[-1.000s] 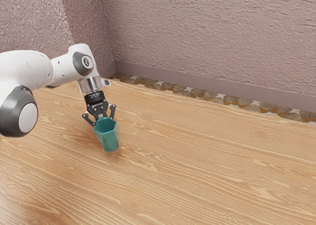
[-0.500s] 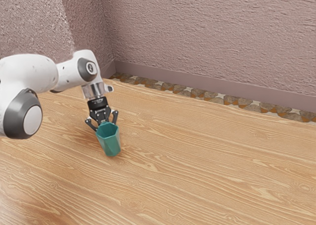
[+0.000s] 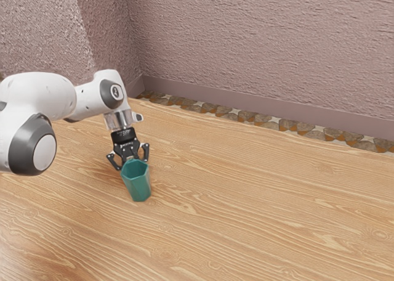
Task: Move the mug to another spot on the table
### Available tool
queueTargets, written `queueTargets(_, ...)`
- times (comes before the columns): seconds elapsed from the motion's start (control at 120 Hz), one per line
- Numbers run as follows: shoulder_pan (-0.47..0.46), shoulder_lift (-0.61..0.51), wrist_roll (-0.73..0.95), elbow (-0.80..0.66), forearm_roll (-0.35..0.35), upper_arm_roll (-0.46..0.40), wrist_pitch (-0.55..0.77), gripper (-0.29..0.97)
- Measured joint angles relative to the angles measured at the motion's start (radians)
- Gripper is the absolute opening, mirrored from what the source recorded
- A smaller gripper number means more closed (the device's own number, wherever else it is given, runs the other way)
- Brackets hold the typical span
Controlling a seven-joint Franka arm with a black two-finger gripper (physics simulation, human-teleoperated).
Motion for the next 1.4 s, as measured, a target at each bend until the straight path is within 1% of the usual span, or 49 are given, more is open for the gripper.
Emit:
queueTargets(0.208,0.0,-0.001,-0.001,-0.003,0.0,0.006,0.005,0.42)
queueTargets(0.325,0.0,-0.002,-0.001,-0.006,0.003,0.017,0.007,0.51)
queueTargets(0.533,-0.002,-0.005,-0.001,-0.009,0.014,0.034,0.029,0.6)
queueTargets(0.7,-0.011,-0.008,0.0,-0.006,0.069,0.036,0.101,0.64)
queueTargets(0.767,-0.015,-0.027,0.0,-0.001,0.095,0.046,0.126,0.65)
queueTargets(0.9,-0.028,-0.136,0.001,-0.004,0.162,0.052,0.148,0.66)
queueTargets(1.0,-0.066,-0.292,0.001,-0.028,0.237,0.053,0.135,0.67)
queueTargets(1.092,-0.105,-0.448,0.001,-0.119,0.291,0.052,0.118,0.67)
queueTargets(1.175,-0.122,-0.545,0.003,-0.165,0.335,0.049,0.086,0.68)
queueTargets(1.267,-0.137,-0.624,0.043,-0.181,0.376,0.045,0.052,0.68)
queueTargets(1.4,-0.202,-0.698,0.146,-0.188,0.407,0.027,0.016,0.68)
